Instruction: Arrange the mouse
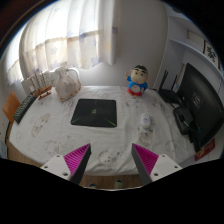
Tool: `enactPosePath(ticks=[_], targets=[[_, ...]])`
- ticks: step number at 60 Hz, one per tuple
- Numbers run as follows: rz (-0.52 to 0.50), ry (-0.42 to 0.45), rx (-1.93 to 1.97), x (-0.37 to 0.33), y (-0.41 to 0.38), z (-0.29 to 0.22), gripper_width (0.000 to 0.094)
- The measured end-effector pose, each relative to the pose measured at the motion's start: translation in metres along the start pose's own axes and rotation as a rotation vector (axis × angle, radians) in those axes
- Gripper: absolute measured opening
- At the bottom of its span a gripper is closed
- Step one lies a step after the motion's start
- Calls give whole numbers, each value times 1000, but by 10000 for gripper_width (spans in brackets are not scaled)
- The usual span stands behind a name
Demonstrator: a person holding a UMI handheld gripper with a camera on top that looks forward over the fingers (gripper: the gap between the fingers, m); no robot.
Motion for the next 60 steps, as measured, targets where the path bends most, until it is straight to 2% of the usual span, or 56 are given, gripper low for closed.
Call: enactPosePath(ticks=[13,24,31,44,60], targets=[[62,-9,61,43,88,11,848],[87,28,75,76,141,15,853],[49,71,84,102,152,16,854],[14,218,67,159,160,9,857],[-12,228,86,232,151,-1,853]])
Point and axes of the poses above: the point between the fingertips, and its own axes, seen from behind it with the camera up: y to the right, z down, x forward, the way the camera looks, the point moved 6 cm from there along -x, backward, against the way the camera looks, and after that the axes turned 9 degrees about z, right-handed, at the moved point
